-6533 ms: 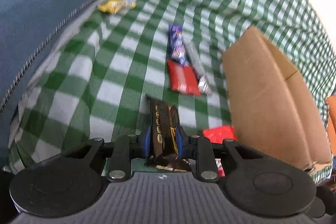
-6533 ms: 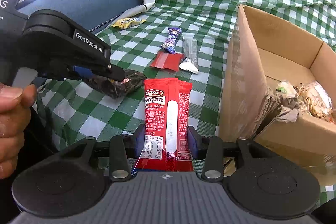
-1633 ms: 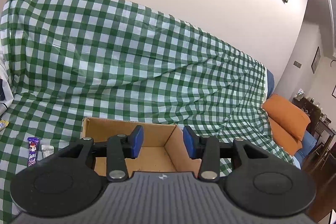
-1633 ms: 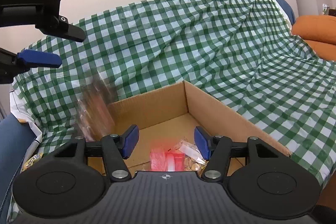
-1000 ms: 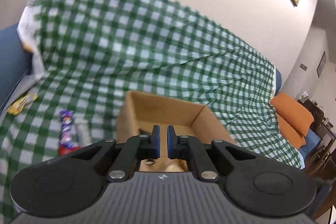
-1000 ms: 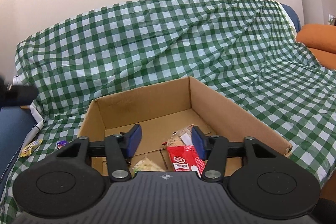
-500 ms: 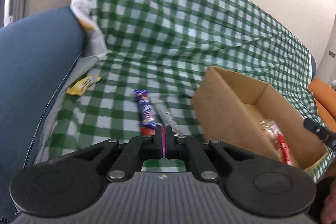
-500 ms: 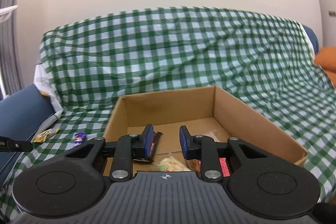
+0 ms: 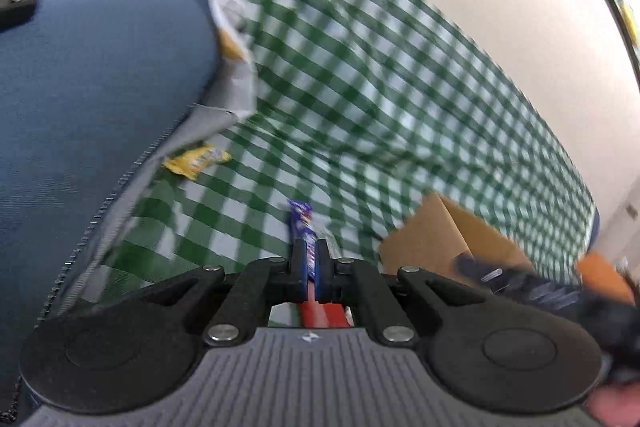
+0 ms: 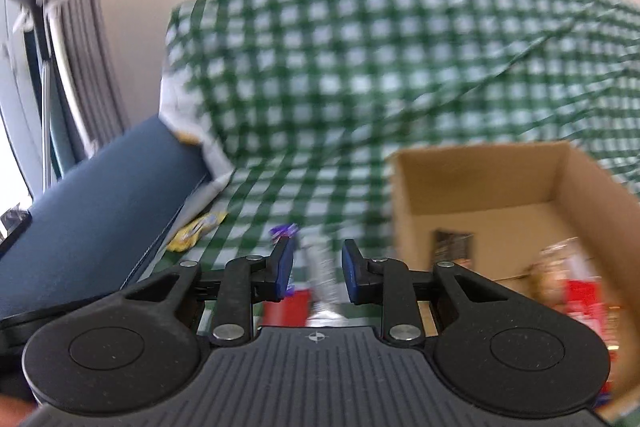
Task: Organize snacks
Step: 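Return both tools to the snacks and grasp the small red pack with the right gripper, then grasp the yellow candy bar with the left gripper while the right holds the red pack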
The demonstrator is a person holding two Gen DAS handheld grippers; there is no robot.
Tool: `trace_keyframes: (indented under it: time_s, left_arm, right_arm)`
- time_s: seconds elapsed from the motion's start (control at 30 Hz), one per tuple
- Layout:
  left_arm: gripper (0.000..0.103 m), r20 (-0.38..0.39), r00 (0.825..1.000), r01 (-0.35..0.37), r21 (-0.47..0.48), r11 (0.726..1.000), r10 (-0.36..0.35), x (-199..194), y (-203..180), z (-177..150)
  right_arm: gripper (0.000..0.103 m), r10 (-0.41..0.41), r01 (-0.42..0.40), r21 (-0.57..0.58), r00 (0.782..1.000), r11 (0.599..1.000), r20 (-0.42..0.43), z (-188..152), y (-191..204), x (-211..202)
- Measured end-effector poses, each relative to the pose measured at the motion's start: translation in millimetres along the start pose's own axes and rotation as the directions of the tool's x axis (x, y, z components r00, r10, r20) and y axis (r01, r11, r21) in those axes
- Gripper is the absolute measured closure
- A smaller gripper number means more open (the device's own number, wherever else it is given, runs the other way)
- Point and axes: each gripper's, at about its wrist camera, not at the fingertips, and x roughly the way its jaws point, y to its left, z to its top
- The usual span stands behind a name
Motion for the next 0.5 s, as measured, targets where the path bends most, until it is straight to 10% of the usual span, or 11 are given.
trace_keyframes:
  time_s: [0.17, 0.5]
  left_arm:
    - [0.101, 0.002, 1.0, -0.022, -0.098, 0.995, 0.023, 5, 21, 7]
    - [0.098, -0.043, 0.998, -0.056, -0.093, 0.994, 0.052, 27, 28, 6]
  right_arm:
    - [0.044, -0.038, 0.03, -0.053, 0.987, 0.998, -0.153, -16, 36, 73]
    - [0.032, -0.103, 0.049, -0.176, 0.945, 0.983, -0.309, -56, 62, 154]
